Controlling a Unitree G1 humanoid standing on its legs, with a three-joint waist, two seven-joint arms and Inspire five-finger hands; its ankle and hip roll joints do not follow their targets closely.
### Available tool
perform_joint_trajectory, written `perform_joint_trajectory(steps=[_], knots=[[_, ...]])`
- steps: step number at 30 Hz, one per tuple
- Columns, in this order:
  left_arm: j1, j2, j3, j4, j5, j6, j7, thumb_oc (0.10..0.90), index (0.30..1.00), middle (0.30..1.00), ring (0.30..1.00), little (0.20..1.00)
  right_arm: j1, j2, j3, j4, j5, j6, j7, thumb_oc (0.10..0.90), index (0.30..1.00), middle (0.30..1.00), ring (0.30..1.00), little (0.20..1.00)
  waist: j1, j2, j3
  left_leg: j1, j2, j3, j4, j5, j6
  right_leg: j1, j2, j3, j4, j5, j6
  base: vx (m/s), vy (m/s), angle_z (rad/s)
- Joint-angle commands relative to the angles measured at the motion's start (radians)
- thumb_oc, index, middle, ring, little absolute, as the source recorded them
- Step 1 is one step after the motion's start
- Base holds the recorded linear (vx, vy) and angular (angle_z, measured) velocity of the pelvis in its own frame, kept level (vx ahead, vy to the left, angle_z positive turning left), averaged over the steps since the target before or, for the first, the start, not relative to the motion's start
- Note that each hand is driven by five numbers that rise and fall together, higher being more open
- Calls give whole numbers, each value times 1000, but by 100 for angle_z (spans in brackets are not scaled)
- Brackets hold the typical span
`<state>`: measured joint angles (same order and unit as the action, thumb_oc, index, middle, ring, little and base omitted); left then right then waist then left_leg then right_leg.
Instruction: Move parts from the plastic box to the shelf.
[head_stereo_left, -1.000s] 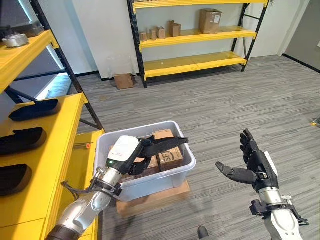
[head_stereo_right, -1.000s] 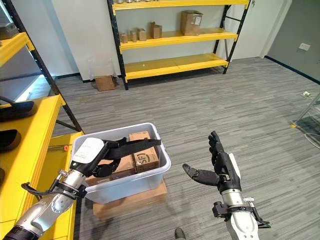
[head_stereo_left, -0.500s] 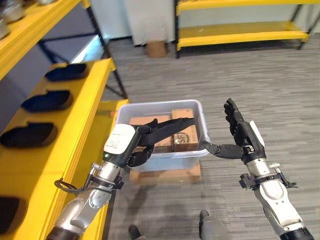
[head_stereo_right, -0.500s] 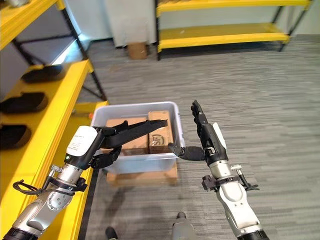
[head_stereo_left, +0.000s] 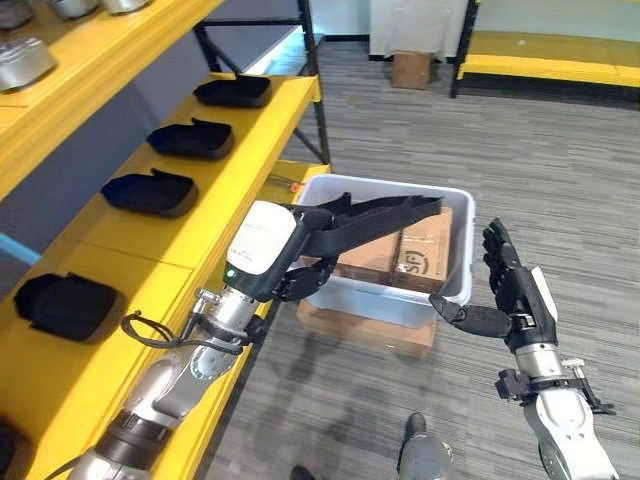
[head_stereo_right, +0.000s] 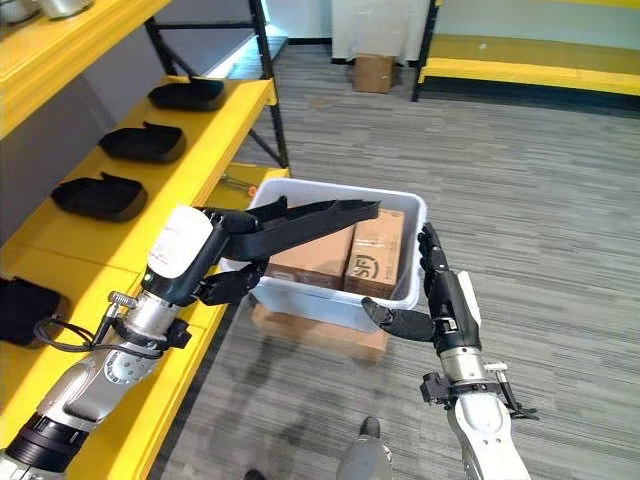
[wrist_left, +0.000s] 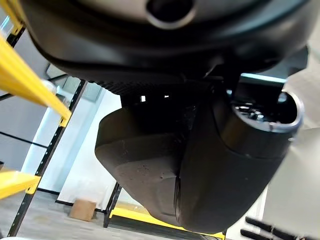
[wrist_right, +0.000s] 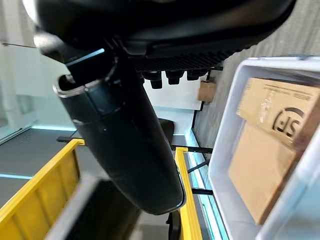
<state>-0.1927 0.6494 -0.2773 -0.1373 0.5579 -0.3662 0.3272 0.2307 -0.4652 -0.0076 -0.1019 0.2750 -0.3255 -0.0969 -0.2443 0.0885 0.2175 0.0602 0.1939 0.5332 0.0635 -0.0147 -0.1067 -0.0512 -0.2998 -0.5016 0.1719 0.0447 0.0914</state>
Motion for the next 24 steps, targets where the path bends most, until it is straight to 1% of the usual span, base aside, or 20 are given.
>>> perform_joint_trajectory(steps=[1,2,5,6,9,10,11,12,13,16,17,19,20,21,22,23,24], knots=[[-121,-13,74,-101,-35,-37,133,400,300,300,300,300,-51,7,-48,-96,-5,-119,-22,900,1000,1000,1000,1000,5,-20,-104,172,11,-3,-60,-32,-21,-54,15,-10,52,25,66,26,142,27],[-121,-12,73,-101,-34,-36,134,400,300,300,300,300,-51,9,-48,-95,-6,-120,-22,900,1000,1000,1000,1000,3,-23,-103,173,8,-5,-63,-31,-18,-51,13,-12,49,28,68,15,131,30],[-113,-11,74,-111,-13,-36,156,400,300,300,300,300,-56,11,-33,-83,-8,-115,-21,900,1000,1000,1000,1000,23,-43,-110,166,-11,-16,-80,-34,-12,-29,-2,-29,15,57,83,-7,90,29],[-113,-10,75,-112,-13,-36,156,400,300,300,300,300,-57,11,-32,-82,-8,-115,-21,900,1000,1000,1000,1000,22,-43,-111,166,-12,-17,-80,-33,-12,-28,-3,-29,13,59,84,-1,86,32],[-92,1,92,-122,-2,-37,162,400,300,300,300,300,-64,14,-19,-76,-7,-106,-13,900,1000,1000,1000,1000,47,-63,-121,153,-30,-33,-92,-35,-7,-10,-17,-41,-21,95,104,9,117,22],[-70,9,110,-132,4,-36,169,400,300,300,300,300,-66,15,-10,-70,-8,-101,-9,900,1000,1000,1000,1000,59,-77,-127,145,-44,-45,-99,-41,-1,6,-32,-52,-47,129,121,9,130,19],[-67,10,111,-134,4,-36,169,400,300,300,300,300,-67,15,-9,-69,-8,-101,-9,900,1000,1000,1000,1000,57,-78,-128,144,-47,-47,-99,-42,1,8,-34,-53,-50,133,124,11,200,34],[-49,15,127,-140,7,-34,178,400,300,300,300,300,-74,21,-1,-61,-7,-95,-9,900,1000,1000,1000,1000,71,-90,-132,136,-65,-59,-97,-54,10,21,-50,-61,-70,167,142,6,118,30],[-46,16,127,-141,7,-34,178,400,300,300,300,300,-74,22,0,-60,-8,-95,-9,900,1000,1000,1000,1000,69,-92,-133,136,-67,-61,-96,-55,12,23,-51,-62,-73,171,144,10,166,28],[-16,34,151,-148,14,-32,194,400,300,300,300,300,-89,28,13,-48,-12,-88,-16,900,1000,1000,1000,1000,94,-109,-133,124,-101,-87,-89,-75,33,43,-80,-71,-90,221,161,-9,200,29],[7,40,166,-151,19,-29,202,400,300,300,300,300,-91,35,22,-44,-20,-83,-15,900,1000,1000,1000,1000,103,-118,-133,126,-126,-101,-100,-84,51,53,-97,-74,-93,246,168,8,262,40],[28,50,182,-157,26,-27,209,400,300,300,300,300,-89,47,27,-37,-20,-76,-14,900,1000,1000,1000,1000,110,-127,-130,129,-152,-123,-123,-81,66,61,-118,-71,-89,288,170,-4,207,35],[30,51,183,-159,26,-27,208,400,300,300,300,300,-89,49,28,-37,-20,-76,-14,900,1000,1000,1000,1000,108,-129,-131,130,-155,-125,-126,-79,68,62,-120,-72,-90,291,170,-7,218,40],[46,56,195,-159,31,-19,216,400,300,300,300,300,-78,58,28,-29,-22,-70,-14,900,1000,1000,1000,1000,113,-132,-127,131,-169,-144,-146,-78,78,64,-139,-71,-79,303,170,2,210,56],[53,59,199,-161,40,-16,218,400,300,300,300,300,-73,61,29,-27,-23,-68,-14,900,1000,1000,1000,1000,111,-132,-125,133,-174,-154,-148,-83,84,61,-147,-64,-67,300,170,0,242,64],[56,65,196,-158,45,-13,221,400,300,300,300,300,-69,65,29,-24,-19,-66,-14,900,1000,1000,1000,1000,98,-134,-121,133,-172,-170,-151,-82,85,48,-141,-24,-52,303,170,-4,97,53],[56,66,196,-158,46,-13,222,400,300,300,300,300,-69,65,30,-24,-18,-67,-13,900,1000,1000,1000,1000,98,-135,-122,131,-172,-170,-150,-82,85,44,-142,-22,-48,302,170,-25,75,50]])
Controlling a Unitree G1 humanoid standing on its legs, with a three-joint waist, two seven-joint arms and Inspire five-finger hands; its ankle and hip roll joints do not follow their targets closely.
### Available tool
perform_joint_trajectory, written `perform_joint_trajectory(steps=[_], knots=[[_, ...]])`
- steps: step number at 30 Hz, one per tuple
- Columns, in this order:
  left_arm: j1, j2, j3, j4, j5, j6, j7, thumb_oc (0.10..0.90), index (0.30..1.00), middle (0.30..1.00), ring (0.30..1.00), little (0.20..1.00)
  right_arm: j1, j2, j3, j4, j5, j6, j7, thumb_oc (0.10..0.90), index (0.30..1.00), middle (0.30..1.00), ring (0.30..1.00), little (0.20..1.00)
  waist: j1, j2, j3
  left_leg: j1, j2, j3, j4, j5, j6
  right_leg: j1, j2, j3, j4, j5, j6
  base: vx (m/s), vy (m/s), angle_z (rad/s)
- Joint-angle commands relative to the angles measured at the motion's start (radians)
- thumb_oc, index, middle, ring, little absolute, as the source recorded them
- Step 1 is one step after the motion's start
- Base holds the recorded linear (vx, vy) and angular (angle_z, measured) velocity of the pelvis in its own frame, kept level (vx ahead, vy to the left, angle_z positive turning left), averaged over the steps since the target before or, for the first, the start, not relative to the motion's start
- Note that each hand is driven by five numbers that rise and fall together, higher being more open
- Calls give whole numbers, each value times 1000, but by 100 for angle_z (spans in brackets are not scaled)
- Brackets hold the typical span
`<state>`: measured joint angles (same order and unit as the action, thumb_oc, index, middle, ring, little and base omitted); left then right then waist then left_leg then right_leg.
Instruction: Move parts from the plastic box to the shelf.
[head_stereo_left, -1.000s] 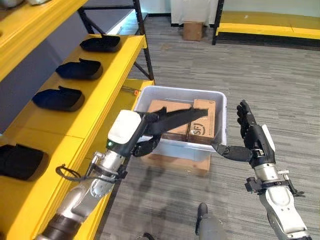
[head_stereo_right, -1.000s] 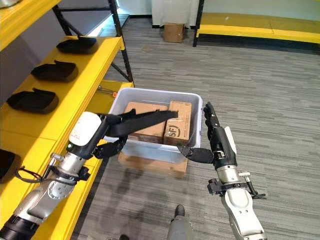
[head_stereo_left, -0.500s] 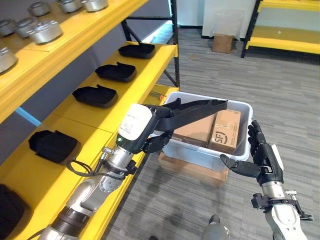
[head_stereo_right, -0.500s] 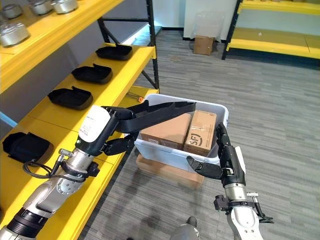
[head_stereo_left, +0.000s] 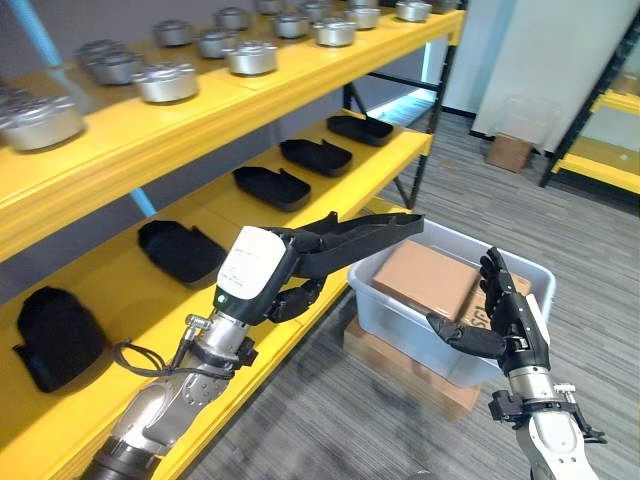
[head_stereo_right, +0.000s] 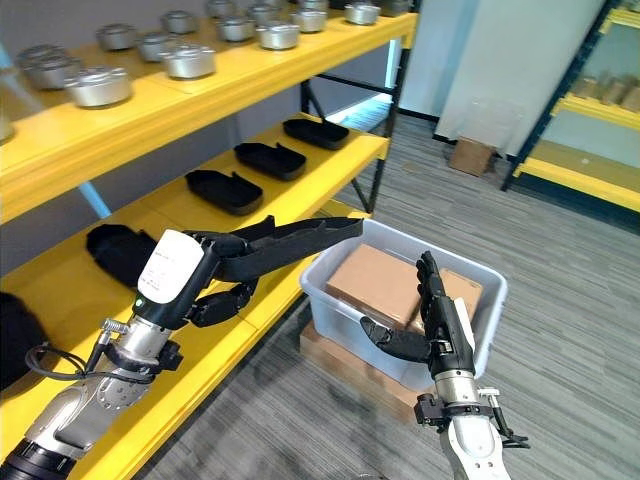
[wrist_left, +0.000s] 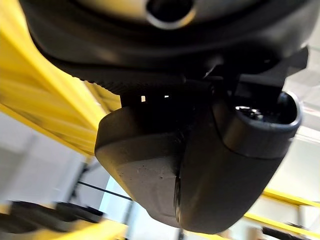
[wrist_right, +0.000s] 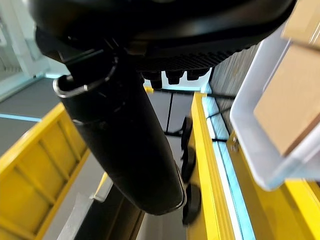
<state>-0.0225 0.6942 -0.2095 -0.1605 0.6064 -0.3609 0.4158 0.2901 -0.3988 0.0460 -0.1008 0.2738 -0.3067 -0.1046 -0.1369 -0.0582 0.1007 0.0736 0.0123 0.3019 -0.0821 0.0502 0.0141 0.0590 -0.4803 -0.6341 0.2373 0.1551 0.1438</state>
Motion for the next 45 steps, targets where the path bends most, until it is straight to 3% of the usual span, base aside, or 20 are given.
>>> perform_joint_trajectory(steps=[1,2,3,4,6,7,8,15,24,29,31,32,33,34,35,36,38,39,41,45], knots=[[-118,22,121,-122,-10,-18,132,400,300,300,300,300,-132,2,-20,-20,-18,-83,-8,900,1000,1000,1000,1000,-31,10,2,114,15,48,-5,-145,-35,-98,63,200,-102,192,118,-59,140,56],[-131,15,104,-84,-27,-21,132,400,300,300,300,300,-121,-1,-21,-23,-5,-82,7,900,1000,1000,1000,1000,-94,9,10,97,17,11,-5,-112,-27,-174,196,481,-90,131,80,-37,172,74],[-141,9,93,-65,-32,-24,128,400,300,300,300,300,-104,-4,-32,-25,9,-89,19,900,1000,1000,1000,1000,-110,11,3,85,21,-10,-5,-102,-29,-185,284,600,-80,70,60,3,193,100],[-151,-8,79,-48,-51,-30,109,400,300,300,300,300,-83,-4,-44,-28,13,-90,26,900,1000,1000,1000,1000,-123,11,2,77,18,-37,-5,-102,-27,-179,342,664,-78,20,47,33,82,90],[-157,-15,76,-43,-58,-33,94,400,300,300,300,300,-64,-5,-59,-31,20,-94,32,900,1000,1000,1000,1000,-121,7,-5,62,14,-48,-5,-94,-26,-173,370,677,-91,-7,32,13,33,81],[-170,-38,64,-32,-72,-34,67,400,300,300,300,300,-41,3,-79,-38,27,-99,42,900,1000,1000,1000,1000,-119,3,-16,39,8,-73,-5,-87,-26,-168,409,661,-120,-34,16,3,-27,78],[-179,-45,58,-24,-80,-30,62,400,300,300,300,300,-39,6,-84,-40,26,-100,42,900,1000,1000,1000,1000,-112,0,-21,26,7,-77,-5,-79,-29,-169,404,627,-149,-21,15,-21,-77,75],[-163,-65,76,-31,-97,-32,32,400,300,300,300,300,-36,4,-93,-29,25,-102,49,900,1000,1000,1000,1000,-80,-11,-49,16,19,-84,-5,-67,-46,-99,397,609,-263,-14,17,12,-62,43],[-139,-76,91,-49,-129,-33,8,400,300,300,300,300,-56,-15,-89,-37,36,-97,63,900,1000,1000,1000,1000,-55,0,-47,48,52,-95,-2,-56,-67,-63,415,590,-251,-61,-13,28,-111,5],[-170,-74,73,-55,-131,-37,10,400,300,300,300,300,-86,-56,-99,-47,66,-103,60,900,1000,1000,1000,1000,-40,-5,19,-76,52,-138,210,-88,-100,-72,398,556,-209,-82,-45,-100,-138,23],[-192,-70,65,-65,-139,-41,11,400,300,300,300,300,-113,-74,-104,-51,60,-106,47,900,1000,1000,1000,1000,-57,-4,41,-122,89,-130,312,-102,-114,-112,380,524,-159,-88,-56,-158,-15,106],[-189,-63,68,-73,-140,-46,14,400,300,300,300,300,-125,-74,-96,-56,54,-108,39,900,1000,1000,1000,1000,-72,-2,40,-95,170,-110,290,-85,-124,-141,361,524,-137,-90,-52,-68,59,122],[-186,-63,71,-74,-141,-47,14,400,300,300,300,300,-126,-74,-93,-56,53,-108,37,900,1000,1000,1000,1000,-70,0,39,-86,174,-105,278,-81,-128,-145,365,529,-128,-95,-54,-12,95,68],[-178,-64,75,-76,-141,-48,17,400,300,300,300,300,-128,-73,-87,-62,50,-108,36,900,1000,1000,1000,1000,-71,9,35,-60,215,-100,237,-43,-139,-158,367,534,-123,-103,-49,-27,160,23],[-179,-67,81,-74,-148,-48,31,400,300,300,300,300,-126,-74,-74,-68,54,-114,33,900,1000,1000,1000,1000,-70,29,36,-45,328,-98,168,86,-163,-199,349,535,-95,-116,-27,-111,251,6],[-193,-69,80,-74,-155,-45,40,400,300,300,300,300,-128,-78,-70,-75,58,-121,23,900,1000,1000,1000,1000,-74,41,39,-46,389,-106,107,174,-175,-251,335,529,-48,-127,-22,-194,315,17],[-218,-68,73,-76,-147,-36,54,400,300,300,300,300,-123,-74,-69,-73,77,-134,12,900,1000,1000,1000,1000,-97,64,42,-25,464,-21,45,273,-206,-320,296,495,26,-141,-4,-151,252,16],[-231,-67,69,-79,-145,-36,58,400,300,300,300,300,-118,-75,-77,-77,78,-141,3,900,1000,1000,1000,1000,-104,82,45,-10,487,41,8,318,-233,-356,284,476,79,-155,2,-74,191,43],[-232,-62,62,-82,-134,-45,63,400,300,300,300,300,-101,-67,-90,-72,86,-150,-1,900,1000,1000,1000,1000,-106,114,49,8,513,116,-4,315,-266,-397,281,467,130,-160,15,3,156,54],[-229,-36,64,-85,-134,-48,59,400,300,300,300,300,-88,-51,-98,-71,73,-154,-12,900,1000,1000,1000,1000,-85,122,44,12,499,137,6,258,-265,-382,252,477,136,-162,40,120,175,11]])
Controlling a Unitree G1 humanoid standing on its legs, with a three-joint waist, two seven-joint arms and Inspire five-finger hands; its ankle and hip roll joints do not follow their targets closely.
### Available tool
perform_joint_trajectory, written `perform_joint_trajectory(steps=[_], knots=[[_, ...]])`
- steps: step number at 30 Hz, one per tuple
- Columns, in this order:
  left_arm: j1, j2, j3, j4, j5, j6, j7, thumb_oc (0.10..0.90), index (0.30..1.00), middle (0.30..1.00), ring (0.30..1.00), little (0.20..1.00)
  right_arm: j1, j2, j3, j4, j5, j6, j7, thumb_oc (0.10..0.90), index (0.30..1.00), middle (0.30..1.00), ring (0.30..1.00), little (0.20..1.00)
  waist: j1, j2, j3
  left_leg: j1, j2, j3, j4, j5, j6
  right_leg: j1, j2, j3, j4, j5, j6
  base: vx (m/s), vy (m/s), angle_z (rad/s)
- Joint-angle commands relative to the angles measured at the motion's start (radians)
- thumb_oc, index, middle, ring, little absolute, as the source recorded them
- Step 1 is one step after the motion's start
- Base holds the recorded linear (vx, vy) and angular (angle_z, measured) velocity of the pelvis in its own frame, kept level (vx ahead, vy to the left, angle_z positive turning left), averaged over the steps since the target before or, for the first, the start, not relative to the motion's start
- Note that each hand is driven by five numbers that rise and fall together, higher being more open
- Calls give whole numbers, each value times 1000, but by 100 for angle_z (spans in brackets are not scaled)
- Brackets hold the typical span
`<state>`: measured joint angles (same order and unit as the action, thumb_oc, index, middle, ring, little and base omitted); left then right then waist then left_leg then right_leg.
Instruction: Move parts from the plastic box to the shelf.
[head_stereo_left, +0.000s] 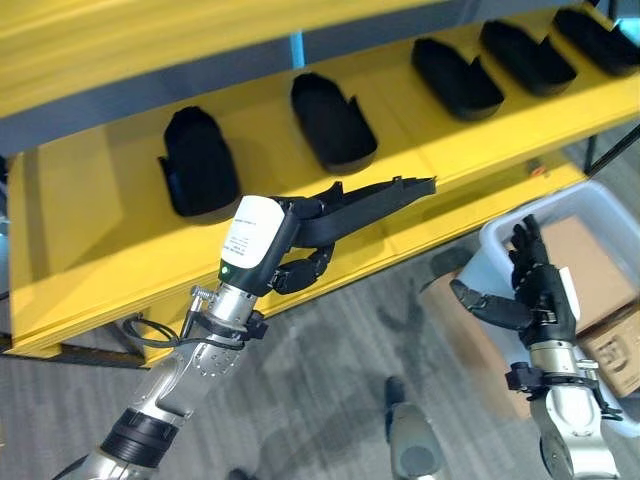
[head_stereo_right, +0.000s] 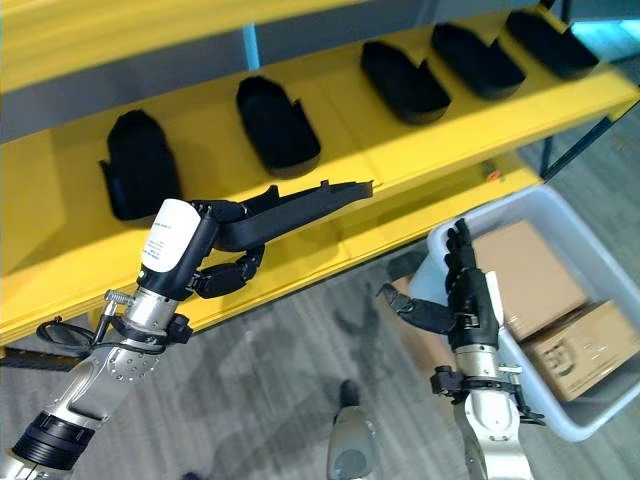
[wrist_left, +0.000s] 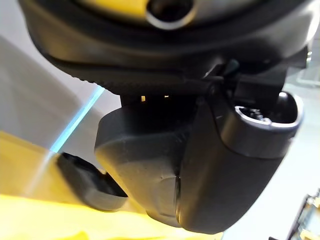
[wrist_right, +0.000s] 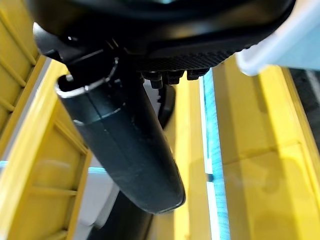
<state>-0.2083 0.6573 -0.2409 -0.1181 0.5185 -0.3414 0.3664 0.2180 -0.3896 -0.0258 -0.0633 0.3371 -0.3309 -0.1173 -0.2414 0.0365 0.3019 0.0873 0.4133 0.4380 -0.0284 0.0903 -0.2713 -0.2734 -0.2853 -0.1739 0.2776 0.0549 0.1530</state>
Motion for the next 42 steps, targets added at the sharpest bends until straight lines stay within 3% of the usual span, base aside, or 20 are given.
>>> perform_joint_trajectory(steps=[1,3,4,7,9,11,12,17,19,20,21,23,24,25,26,28,30,34,42], knots=[[-45,5,100,-128,-45,-68,110,400,300,300,300,300,-10,-58,-29,-108,8,-129,-1,900,1000,1000,1000,1000,21,26,-161,0,90,3,-51,197,14,-34,48,20,87,-68,40,78,100,12],[-43,9,100,-130,-43,-67,112,400,300,300,300,300,-2,-57,-31,-112,3,-129,-2,900,1000,1000,1000,1000,24,19,-157,-8,82,12,-43,189,22,-18,39,10,65,-52,38,79,134,20],[-45,15,107,-130,-43,-64,124,400,300,300,300,300,5,-53,-36,-114,-6,-124,-6,900,1000,1000,1000,1000,32,8,-154,-27,59,-2,-25,144,28,28,17,5,14,-30,49,123,168,18],[-43,23,116,-134,-41,-67,131,400,300,300,300,300,16,-54,-45,-121,-18,-119,-4,900,1000,1000,1000,1000,36,-8,-148,-44,37,-22,8,93,36,81,-9,-12,-33,-9,56,118,165,12],[-38,30,117,-140,-43,-67,138,400,300,300,300,300,20,-50,-53,-121,-24,-110,-2,900,1000,1000,1000,1000,45,-36,-154,-65,-1,-44,51,25,52,153,-46,-34,-101,30,73,199,251,31],[-42,40,114,-142,-46,-73,147,400,300,300,300,300,15,-48,-53,-124,-27,-102,0,900,1000,1000,1000,1000,60,-65,-163,-97,-34,-72,94,-10,66,195,-72,-51,-152,86,87,107,184,17],[-42,40,114,-142,-46,-73,147,400,300,300,300,300,15,-48,-53,-124,-27,-102,0,900,1000,1000,1000,1000,59,-66,-164,-99,-34,-73,95,-10,67,195,-73,-52,-154,87,87,100,199,22],[-55,75,100,-142,-34,-68,159,400,300,300,300,300,-2,-31,-41,-134,-41,-87,1,900,1000,1000,1000,1000,83,-122,-184,-140,-131,-108,170,-125,134,237,-147,-51,-199,244,109,88,248,23],[-61,92,91,-143,-24,-68,158,400,300,300,300,300,-5,-15,-31,-135,-54,-80,-1,900,1000,1000,1000,1000,80,-125,-186,-132,-176,-114,156,-144,170,222,-179,-39,-172,336,109,60,282,13],[-61,93,90,-142,-24,-68,159,400,300,300,300,300,-5,-14,-31,-135,-55,-80,-2,900,1000,1000,1000,1000,81,-128,-186,-130,-179,-112,154,-143,172,221,-182,-36,-173,338,109,59,375,25],[-60,94,90,-144,-22,-63,159,400,300,300,300,300,-16,-3,-14,-125,-64,-72,-11,900,1000,1000,1000,1000,79,-116,-180,-102,-219,-106,121,-149,206,193,-213,-30,-121,405,108,55,451,27],[-48,84,96,-142,-13,-52,162,400,300,300,300,300,-29,6,12,-118,-60,-71,-8,900,1000,1000,1000,1000,72,-89,-170,-55,-253,-88,53,-139,233,143,-208,-52,-26,349,92,58,481,-1],[-46,83,98,-143,-12,-51,161,400,300,300,300,300,-30,5,13,-118,-59,-71,-8,900,1000,1000,1000,1000,73,-90,-170,-49,-255,-84,44,-135,232,136,-210,-47,-15,341,92,94,421,-35],[-34,66,98,-139,-13,-54,147,400,300,300,300,300,-38,3,25,-104,-50,-69,5,900,1000,1000,1000,1000,50,-80,-171,-5,-276,-76,-21,-119,246,85,-94,-51,16,229,67,111,343,-38],[-27,58,98,-133,-21,-55,136,400,300,300,300,300,-32,1,25,-103,-37,-71,15,900,1000,1000,1000,1000,36,-74,-171,11,-284,-75,-53,-102,244,56,-6,-37,19,166,50,133,371,-27],[-11,34,106,-125,-35,-54,129,400,300,300,300,300,-20,-2,29,-111,-24,-79,26,900,1000,1000,1000,1000,44,-76,-180,14,-298,-68,-59,-102,234,60,61,-74,-39,104,40,65,86,-23],[-11,24,105,-120,-36,-52,127,400,300,300,300,300,-24,-3,36,-107,-23,-80,25,900,1000,1000,1000,1000,50,-79,-187,16,-305,-63,-59,-105,229,81,68,-114,-99,100,31,37,-4,3],[-4,-14,98,-113,-38,-61,104,400,300,300,300,300,-23,-17,38,-96,-23,-75,30,900,1000,1000,1000,1000,55,-84,-222,30,-304,-72,-59,-105,220,165,108,-37,-218,90,21,101,-63,8],[8,-41,95,-115,-67,-62,100,400,300,300,300,300,-3,-30,19,-101,-22,-74,33,900,1000,1000,1000,1000,52,-74,-245,62,-265,-48,-46,-84,179,225,119,-55,-255,75,12,99,-129,-11]])
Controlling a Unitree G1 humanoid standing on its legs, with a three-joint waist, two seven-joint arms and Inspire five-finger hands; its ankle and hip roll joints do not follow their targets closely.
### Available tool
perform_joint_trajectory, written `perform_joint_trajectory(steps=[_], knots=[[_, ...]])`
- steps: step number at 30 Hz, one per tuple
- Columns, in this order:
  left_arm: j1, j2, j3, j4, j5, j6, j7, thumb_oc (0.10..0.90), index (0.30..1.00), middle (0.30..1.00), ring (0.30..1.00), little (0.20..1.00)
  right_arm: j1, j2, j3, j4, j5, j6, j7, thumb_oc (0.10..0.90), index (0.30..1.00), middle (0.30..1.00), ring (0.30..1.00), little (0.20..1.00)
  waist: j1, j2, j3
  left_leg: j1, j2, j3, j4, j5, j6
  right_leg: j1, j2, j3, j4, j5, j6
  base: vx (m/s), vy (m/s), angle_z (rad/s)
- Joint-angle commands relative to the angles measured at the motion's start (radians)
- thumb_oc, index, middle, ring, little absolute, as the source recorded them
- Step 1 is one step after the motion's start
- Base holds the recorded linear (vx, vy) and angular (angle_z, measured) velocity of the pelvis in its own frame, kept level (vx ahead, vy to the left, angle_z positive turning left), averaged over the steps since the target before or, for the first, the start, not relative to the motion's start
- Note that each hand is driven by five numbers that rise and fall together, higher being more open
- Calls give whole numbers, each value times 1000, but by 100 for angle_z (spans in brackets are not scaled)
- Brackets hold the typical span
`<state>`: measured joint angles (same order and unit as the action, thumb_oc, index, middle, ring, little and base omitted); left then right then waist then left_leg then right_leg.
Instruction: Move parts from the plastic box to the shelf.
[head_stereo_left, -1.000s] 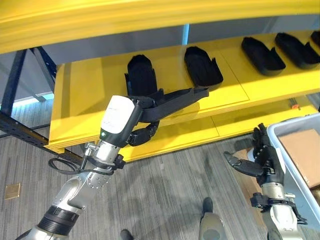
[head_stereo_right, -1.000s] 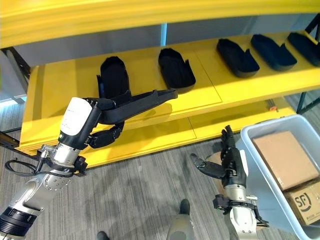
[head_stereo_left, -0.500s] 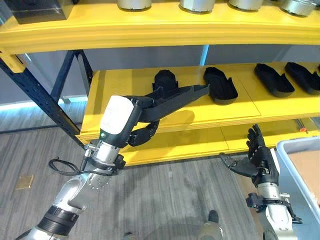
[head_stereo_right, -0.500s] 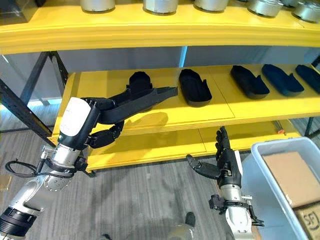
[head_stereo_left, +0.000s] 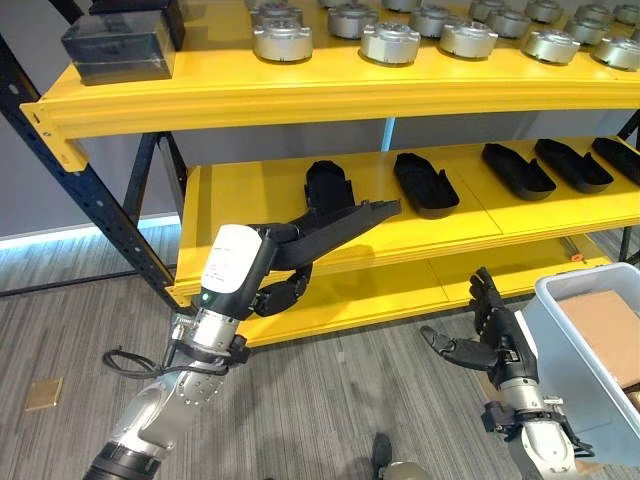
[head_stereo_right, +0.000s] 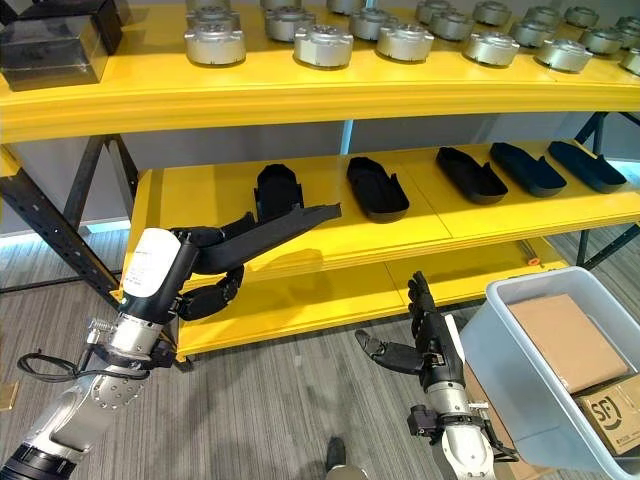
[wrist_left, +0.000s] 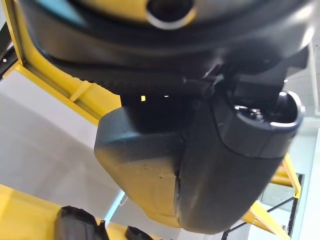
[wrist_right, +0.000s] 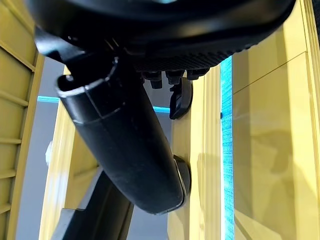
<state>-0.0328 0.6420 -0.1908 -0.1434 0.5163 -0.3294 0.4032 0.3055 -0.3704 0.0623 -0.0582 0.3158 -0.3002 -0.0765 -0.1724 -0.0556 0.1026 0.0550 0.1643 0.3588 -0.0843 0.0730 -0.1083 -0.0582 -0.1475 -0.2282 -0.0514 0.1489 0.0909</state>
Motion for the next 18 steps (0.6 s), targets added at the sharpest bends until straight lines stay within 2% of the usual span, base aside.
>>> perform_joint_trajectory(steps=[1,2,3,4,5,6,7,8,11,12,14,15,17,18], knots=[[-169,-26,44,-89,-65,-74,63,400,300,300,300,300,-89,-50,-70,-107,0,-104,-7,900,1000,1000,1000,1000,-16,19,-45,95,-15,30,10,-66,15,11,-18,-2,74,-20,73,98,-227,-5],[-180,-33,34,-87,-68,-75,66,400,300,300,300,300,-80,-56,-82,-111,4,-107,-6,900,1000,1000,1000,1000,-23,23,-36,76,12,28,93,-62,-7,21,-6,1,84,-44,56,40,-133,4],[-181,-33,33,-86,-68,-75,66,400,300,300,300,300,-80,-56,-83,-111,5,-107,-6,900,1000,1000,1000,1000,-23,24,-35,71,16,26,102,-66,-9,21,-5,-1,85,-45,55,41,-308,6],[-182,-41,32,-93,-83,-77,63,400,300,300,300,300,-79,-70,-88,-114,16,-111,-8,900,1000,1000,1000,1000,-16,19,-8,0,59,3,289,-34,-38,41,10,12,85,-70,23,-7,-261,4],[-181,-41,31,-99,-86,-78,63,400,300,300,300,300,-83,-77,-87,-113,23,-113,-8,900,1000,1000,1000,1000,-8,18,9,-44,77,-29,385,-10,-48,50,19,18,86,-83,6,-24,-261,4],[-183,-40,32,-100,-86,-78,63,400,300,300,300,300,-84,-76,-87,-113,24,-114,-7,900,1000,1000,1000,1000,-10,17,7,-56,78,-33,392,-7,-47,45,20,15,85,-78,3,-23,-187,2],[-191,-39,29,-107,-86,-78,57,400,300,300,300,300,-93,-96,-84,-121,24,-113,-5,900,1000,1000,1000,1000,12,5,42,-112,74,-111,535,18,-62,58,29,29,99,-99,-26,-31,-147,-6],[-195,-39,28,-108,-86,-77,60,400,300,300,300,300,-101,-102,-81,-122,22,-112,-5,900,1000,1000,1000,1000,15,-1,49,-135,63,-142,545,32,-60,52,27,32,105,-101,-28,2,-156,-23],[-169,-30,57,-122,-83,-81,63,400,300,300,300,300,-101,-109,-76,-133,10,-112,-6,900,1000,1000,1000,1000,0,5,41,-133,155,-136,377,65,-50,30,25,48,131,-116,-11,94,48,-16],[-156,-26,71,-126,-81,-81,71,400,300,300,300,300,-102,-110,-69,-136,12,-116,-4,900,1000,1000,1000,1000,2,14,39,-114,189,-134,255,102,-53,22,26,63,143,-126,1,130,174,-10],[-143,-19,107,-128,-84,-79,92,400,300,300,300,300,-125,-117,-46,-133,13,-124,-10,900,1000,1000,1000,1000,10,34,54,-102,250,-153,97,184,-62,-20,17,103,193,-150,20,59,224,-17],[-137,-19,123,-123,-81,-79,105,400,300,300,300,300,-139,-121,-25,-122,17,-128,-10,900,1000,1000,1000,1000,13,46,63,-94,276,-146,31,237,-81,-54,13,128,231,-160,28,0,235,-42],[-141,-20,127,-113,-81,-81,108,400,300,300,300,300,-145,-129,-12,-114,5,-130,-16,900,1000,1000,1000,1000,2,71,74,-105,313,-88,3,296,-116,-94,-7,137,283,-173,43,8,189,-57],[-142,-21,127,-111,-81,-82,109,400,300,300,300,300,-146,-130,-12,-114,4,-130,-17,900,1000,1000,1000,1000,4,72,73,-104,314,-85,1,299,-117,-100,-6,140,289,-175,42,46,130,-45]])
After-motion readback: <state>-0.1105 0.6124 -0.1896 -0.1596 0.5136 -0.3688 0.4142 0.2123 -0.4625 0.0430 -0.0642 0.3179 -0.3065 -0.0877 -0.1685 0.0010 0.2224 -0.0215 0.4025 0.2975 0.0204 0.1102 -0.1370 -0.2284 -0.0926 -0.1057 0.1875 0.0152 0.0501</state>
